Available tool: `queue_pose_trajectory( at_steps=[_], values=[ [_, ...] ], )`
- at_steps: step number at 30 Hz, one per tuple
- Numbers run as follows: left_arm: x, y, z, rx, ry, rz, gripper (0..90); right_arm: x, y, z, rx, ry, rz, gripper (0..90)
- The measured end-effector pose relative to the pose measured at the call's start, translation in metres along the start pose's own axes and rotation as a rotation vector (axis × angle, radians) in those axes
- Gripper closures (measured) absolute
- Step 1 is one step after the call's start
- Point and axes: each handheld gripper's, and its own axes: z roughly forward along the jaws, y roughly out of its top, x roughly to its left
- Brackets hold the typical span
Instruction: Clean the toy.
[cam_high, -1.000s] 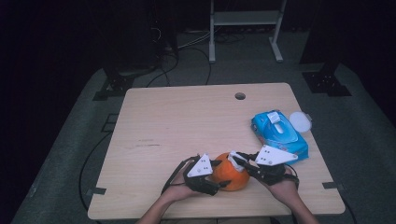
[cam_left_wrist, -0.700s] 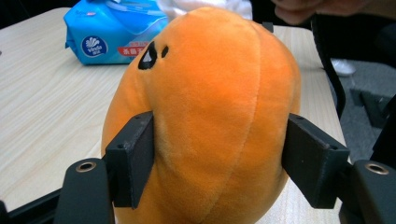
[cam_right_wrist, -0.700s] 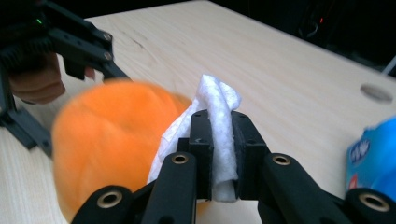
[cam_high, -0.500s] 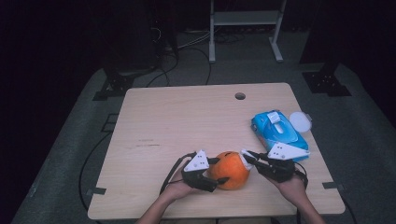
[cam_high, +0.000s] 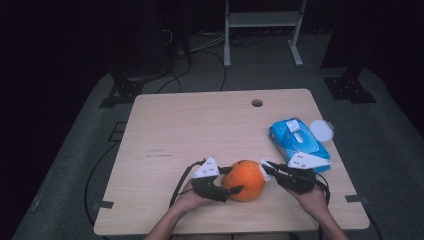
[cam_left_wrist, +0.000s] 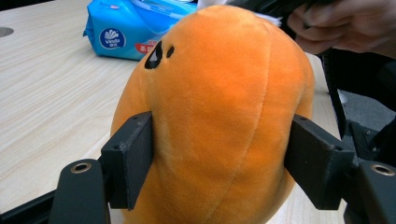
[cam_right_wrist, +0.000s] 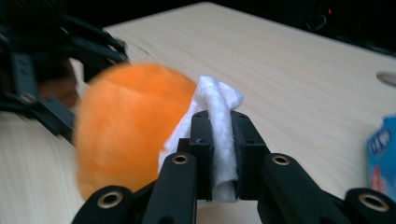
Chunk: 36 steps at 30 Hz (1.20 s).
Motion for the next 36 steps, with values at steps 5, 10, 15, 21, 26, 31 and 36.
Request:
queue_pose_trajectory(
  at_steps=[5,10,15,21,26,31,36],
  values=[
    [-0.005,0.004,0.003,0.013,0.022,0.009,27.9,0.02,0.016,-0.003,-0.052,0.024,-0.057,79.6],
    [-0.01,0.007,0.01,0.019,0.029,0.016,27.7,0.04,0.026,0.002,-0.067,0.073,-0.097,79.8],
    [-0.016,0.009,0.015,0.028,0.038,0.045,26.9,0.061,0.027,0.015,-0.035,0.112,-0.164,79.9],
    [-0.015,0.008,0.013,0.019,0.04,0.059,28.8,0.054,0.028,0.008,-0.04,0.066,-0.177,80.4],
    [-0.013,0.006,0.01,0.014,0.042,0.069,28.7,0.03,0.02,-0.004,-0.049,-0.028,-0.138,80.4],
    [-0.013,0.007,0.01,0.018,0.042,0.122,11.5,0.027,0.016,-0.004,-0.041,-0.039,-0.138,80.4],
    [-0.006,-0.001,0.018,0.038,0.01,0.103,3.7,0.029,0.014,-0.001,-0.047,-0.035,-0.143,80.2]
  ],
)
